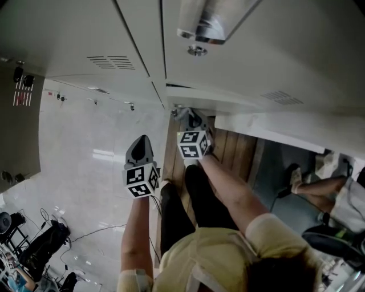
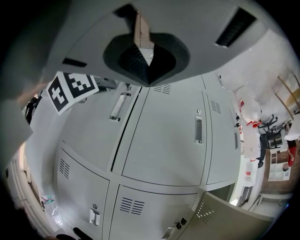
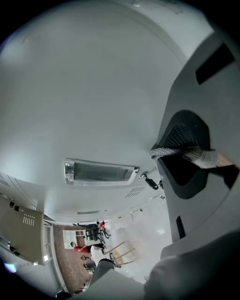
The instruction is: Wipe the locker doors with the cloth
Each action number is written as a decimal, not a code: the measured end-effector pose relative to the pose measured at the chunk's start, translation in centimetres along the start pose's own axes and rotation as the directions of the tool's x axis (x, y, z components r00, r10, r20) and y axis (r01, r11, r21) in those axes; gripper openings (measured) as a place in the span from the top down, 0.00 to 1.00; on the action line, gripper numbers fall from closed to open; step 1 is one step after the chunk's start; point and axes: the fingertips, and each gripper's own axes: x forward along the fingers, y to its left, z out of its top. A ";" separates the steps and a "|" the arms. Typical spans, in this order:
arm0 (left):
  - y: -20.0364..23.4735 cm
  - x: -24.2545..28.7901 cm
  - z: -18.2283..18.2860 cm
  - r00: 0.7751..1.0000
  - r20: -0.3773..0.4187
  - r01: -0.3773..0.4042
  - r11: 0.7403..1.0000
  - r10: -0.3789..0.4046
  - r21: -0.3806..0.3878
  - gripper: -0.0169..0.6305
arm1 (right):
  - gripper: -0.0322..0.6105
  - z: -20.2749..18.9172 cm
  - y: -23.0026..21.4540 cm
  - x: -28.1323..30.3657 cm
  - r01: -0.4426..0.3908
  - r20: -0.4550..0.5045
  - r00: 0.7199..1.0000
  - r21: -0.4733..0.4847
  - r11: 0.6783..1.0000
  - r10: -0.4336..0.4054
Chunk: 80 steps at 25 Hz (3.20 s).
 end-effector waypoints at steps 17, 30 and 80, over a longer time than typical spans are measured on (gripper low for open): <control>-4.4 2.4 0.7 0.995 -0.028 0.096 0.993 -0.094 0.064 1.00 | 0.92 -3.2 -5.9 -1.3 0.110 -0.070 0.992 0.129 0.986 -0.101; -6.7 3.5 0.6 0.990 -0.041 0.140 0.987 -0.137 0.084 1.00 | 0.92 -5.5 -10.1 -2.1 0.220 -0.126 0.972 0.161 0.962 -0.200; -4.2 -7.5 3.6 0.993 0.043 0.112 0.994 -0.112 -0.003 1.00 | 0.92 -1.0 -11.7 -18.0 0.282 0.002 0.956 0.247 0.927 -0.292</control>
